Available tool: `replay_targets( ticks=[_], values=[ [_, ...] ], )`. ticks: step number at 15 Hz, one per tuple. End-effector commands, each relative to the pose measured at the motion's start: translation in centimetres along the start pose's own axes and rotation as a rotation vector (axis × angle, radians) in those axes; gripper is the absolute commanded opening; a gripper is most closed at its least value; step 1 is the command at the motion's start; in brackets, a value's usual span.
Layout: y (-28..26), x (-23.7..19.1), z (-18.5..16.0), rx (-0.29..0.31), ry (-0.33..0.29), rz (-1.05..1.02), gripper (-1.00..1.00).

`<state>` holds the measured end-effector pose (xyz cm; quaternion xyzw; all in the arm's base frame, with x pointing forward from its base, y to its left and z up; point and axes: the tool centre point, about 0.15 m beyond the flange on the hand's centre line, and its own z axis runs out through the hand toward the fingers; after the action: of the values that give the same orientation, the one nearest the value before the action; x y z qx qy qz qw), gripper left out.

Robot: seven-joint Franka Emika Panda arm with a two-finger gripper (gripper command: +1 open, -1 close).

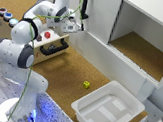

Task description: Go towards the drawer and place the pink object

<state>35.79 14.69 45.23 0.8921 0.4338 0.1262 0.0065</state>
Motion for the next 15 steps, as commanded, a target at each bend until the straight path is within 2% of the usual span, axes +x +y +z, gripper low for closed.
replay_targets(
  ticks=[1,12,13,15],
  values=[
    [-0.3,-2.9,-1.5,-0.009,0.036,0.071,1.00],
    [-0.3,-2.9,-1.5,-0.009,0.036,0.071,1.00],
    [-0.7,-1.3,-2.3,0.001,0.009,0.057,1.00],
    [-3.1,0.8,-4.3,0.000,0.014,0.021,1.00]
  ],
)
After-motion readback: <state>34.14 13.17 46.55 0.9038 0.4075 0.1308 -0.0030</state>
